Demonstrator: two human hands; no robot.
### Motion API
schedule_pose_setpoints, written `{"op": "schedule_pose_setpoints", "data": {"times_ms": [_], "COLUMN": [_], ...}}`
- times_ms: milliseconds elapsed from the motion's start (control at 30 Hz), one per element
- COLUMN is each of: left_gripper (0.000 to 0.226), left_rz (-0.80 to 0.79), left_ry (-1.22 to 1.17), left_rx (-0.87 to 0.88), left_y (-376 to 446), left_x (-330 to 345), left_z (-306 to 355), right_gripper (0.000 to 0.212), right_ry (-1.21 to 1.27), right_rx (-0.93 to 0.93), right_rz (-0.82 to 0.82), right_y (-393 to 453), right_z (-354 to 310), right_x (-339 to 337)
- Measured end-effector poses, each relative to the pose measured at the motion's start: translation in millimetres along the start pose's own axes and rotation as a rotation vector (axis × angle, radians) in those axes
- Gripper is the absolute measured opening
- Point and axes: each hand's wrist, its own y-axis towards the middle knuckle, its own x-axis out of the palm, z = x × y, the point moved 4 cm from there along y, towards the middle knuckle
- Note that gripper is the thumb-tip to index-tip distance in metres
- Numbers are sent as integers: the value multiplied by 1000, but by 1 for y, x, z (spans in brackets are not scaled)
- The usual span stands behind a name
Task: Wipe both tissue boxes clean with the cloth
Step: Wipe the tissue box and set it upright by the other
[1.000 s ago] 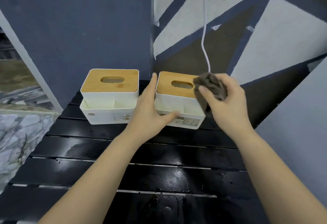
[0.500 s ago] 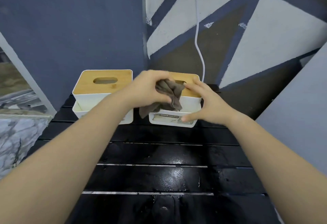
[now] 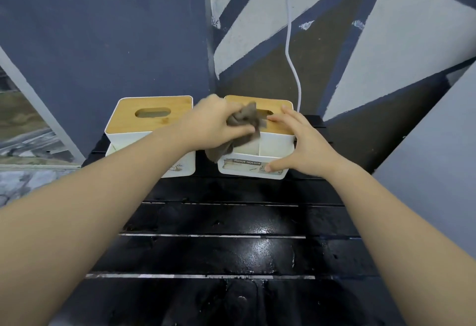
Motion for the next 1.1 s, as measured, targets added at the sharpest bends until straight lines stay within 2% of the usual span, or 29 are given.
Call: {"op": "schedule_pose_setpoints", "data": {"times_ms": [67,100,133,200,400,500,567,633,700,833,900,1000,1100], "left_gripper": [27,24,22,23,36,32,23,29,21,36,34,46,56], "left_rz": [214,266,258,135,-79,-149,-113,-24,105,445,555,613,558], "left_ry": [-145,-211,-266,-287,-196,-144,87,160,100,-228,-335,-406,-479], "left_rx": [-135,-195,-229,-206,10,109,211,244,152,-215,-331,-450,-544], "left_y": [0,0,0,2,9,11,7,4,-1,-13,-26,-52,-87], "left_x": [-21,-33,-41,-47,3,31,38,39,32,-7,-29,-55,-68], "left_z": [-16,-23,-27,-24,37,56,68,68,60,29,17,7,11], "right_gripper": [110,110,111,111,108,105,106,106,109,124,135,133,110], "right_ry": [8,11,16,21,82,118,128,142,127,-68,-111,-13,33], "right_rx": [4,6,5,-1,-22,-5,5,12,18,27,38,24,-1], "right_rz": [2,-2,-4,-5,27,31,35,32,20,-17,10,114,164], "right_y": [0,0,0,-1,-2,-3,-3,-3,-2,-4,-10,-34,-73], "right_z": [2,4,4,5,4,4,5,4,4,1,-6,-26,-43], "right_x": [1,1,1,2,2,2,2,3,3,-1,-5,-9,-2]}}
